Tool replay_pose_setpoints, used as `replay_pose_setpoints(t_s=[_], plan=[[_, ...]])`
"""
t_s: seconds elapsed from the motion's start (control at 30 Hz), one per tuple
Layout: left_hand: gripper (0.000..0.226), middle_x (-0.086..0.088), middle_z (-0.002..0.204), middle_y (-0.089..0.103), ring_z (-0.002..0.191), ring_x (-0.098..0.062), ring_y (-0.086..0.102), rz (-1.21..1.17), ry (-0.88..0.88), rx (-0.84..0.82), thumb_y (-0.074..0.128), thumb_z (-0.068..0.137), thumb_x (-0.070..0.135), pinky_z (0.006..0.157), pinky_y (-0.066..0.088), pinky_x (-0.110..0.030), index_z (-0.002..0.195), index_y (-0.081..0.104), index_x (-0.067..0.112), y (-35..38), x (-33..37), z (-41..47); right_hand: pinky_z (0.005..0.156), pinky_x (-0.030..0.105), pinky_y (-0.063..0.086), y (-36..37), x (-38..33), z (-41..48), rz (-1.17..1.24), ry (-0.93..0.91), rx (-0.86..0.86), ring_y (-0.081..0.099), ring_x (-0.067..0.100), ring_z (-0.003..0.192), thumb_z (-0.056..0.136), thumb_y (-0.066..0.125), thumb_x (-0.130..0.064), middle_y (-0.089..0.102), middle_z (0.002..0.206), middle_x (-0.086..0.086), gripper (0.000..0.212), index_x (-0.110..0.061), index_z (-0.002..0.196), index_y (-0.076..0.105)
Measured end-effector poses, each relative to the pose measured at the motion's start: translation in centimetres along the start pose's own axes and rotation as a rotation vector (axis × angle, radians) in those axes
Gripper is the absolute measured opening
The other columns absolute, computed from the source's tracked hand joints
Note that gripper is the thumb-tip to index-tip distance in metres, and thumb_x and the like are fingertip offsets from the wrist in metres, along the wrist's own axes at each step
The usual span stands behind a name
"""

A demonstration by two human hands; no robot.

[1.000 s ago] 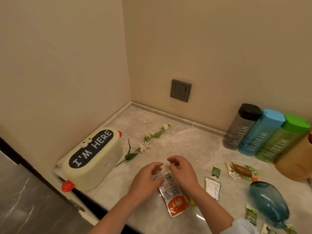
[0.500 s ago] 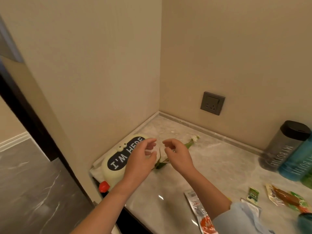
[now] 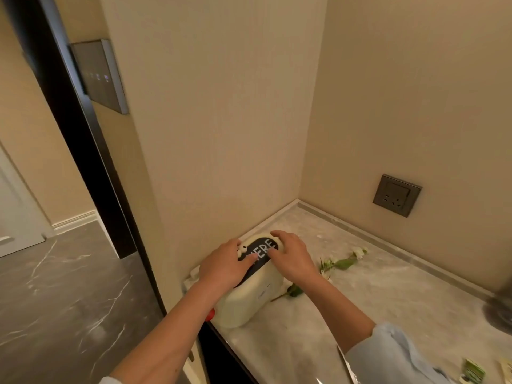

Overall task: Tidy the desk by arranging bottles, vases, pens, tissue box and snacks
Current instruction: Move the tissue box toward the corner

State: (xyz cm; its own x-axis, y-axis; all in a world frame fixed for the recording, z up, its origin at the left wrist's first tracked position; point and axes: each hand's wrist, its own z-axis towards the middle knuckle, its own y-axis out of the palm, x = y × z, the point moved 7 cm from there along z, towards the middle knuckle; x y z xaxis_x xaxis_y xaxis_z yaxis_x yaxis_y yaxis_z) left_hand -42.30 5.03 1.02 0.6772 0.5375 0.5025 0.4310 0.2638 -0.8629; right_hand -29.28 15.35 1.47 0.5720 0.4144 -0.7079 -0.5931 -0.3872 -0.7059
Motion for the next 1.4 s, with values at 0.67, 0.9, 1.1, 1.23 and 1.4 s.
replay_pose_setpoints(t_s=[0.67,0.9,1.1,1.23,1.4], plan=[[0.072,0.006,0.125,0.055,0.107,-0.016,0.058,0.031,0.344,0.113,0.075,0.070,0.051,0.090,0.047,-0.035,0.135,0.050,0.030,-1.0,11.8,3.3,0.103,0.049,0.042,-8.3,4.9,-0.1,0.130,0.135,0.212,0.055,0.020,0.110,0.088,0.046,-0.028,0.044,0.128,-0.002,0.052,-0.043,0.137,0.039],[0.065,0.008,0.120,0.053,0.115,-0.016,0.049,0.168,0.549,0.104,0.071,0.075,0.038,0.101,0.030,-0.034,0.135,0.046,0.040,2.9,18.1,7.5,0.093,0.042,0.051,-12.4,9.3,1.1,0.149,0.243,0.244,0.060,0.014,0.098,0.091,0.047,-0.018,0.047,0.129,0.002,0.051,-0.031,0.140,0.040],[0.063,0.008,0.120,0.051,0.117,-0.016,0.045,0.219,0.616,0.009,0.070,0.079,0.031,0.106,0.024,-0.033,0.136,0.045,0.040,7.5,20.9,11.2,0.090,0.045,0.054,-12.2,14.5,3.7,0.185,0.352,0.210,0.063,0.016,0.103,0.086,0.051,-0.025,0.056,0.127,0.002,0.047,-0.031,0.133,0.045],[0.064,0.007,0.123,0.051,0.120,-0.017,0.044,0.239,0.634,-0.063,0.071,0.079,0.027,0.106,0.023,-0.031,0.136,0.045,0.040,10.2,21.3,12.7,0.093,0.044,0.051,-11.9,16.2,4.2,0.178,0.410,0.192,0.060,0.019,0.108,0.088,0.051,-0.019,0.059,0.125,0.001,0.046,-0.025,0.133,0.047],[0.063,0.007,0.123,0.050,0.120,-0.018,0.042,0.202,0.682,-0.123,0.070,0.080,0.023,0.108,0.023,-0.030,0.137,0.046,0.036,11.8,22.1,13.7,0.090,0.043,0.054,-11.3,18.2,4.3,0.203,0.466,0.212,0.063,0.018,0.103,0.082,0.049,-0.023,0.058,0.126,0.001,0.051,-0.028,0.133,0.047]])
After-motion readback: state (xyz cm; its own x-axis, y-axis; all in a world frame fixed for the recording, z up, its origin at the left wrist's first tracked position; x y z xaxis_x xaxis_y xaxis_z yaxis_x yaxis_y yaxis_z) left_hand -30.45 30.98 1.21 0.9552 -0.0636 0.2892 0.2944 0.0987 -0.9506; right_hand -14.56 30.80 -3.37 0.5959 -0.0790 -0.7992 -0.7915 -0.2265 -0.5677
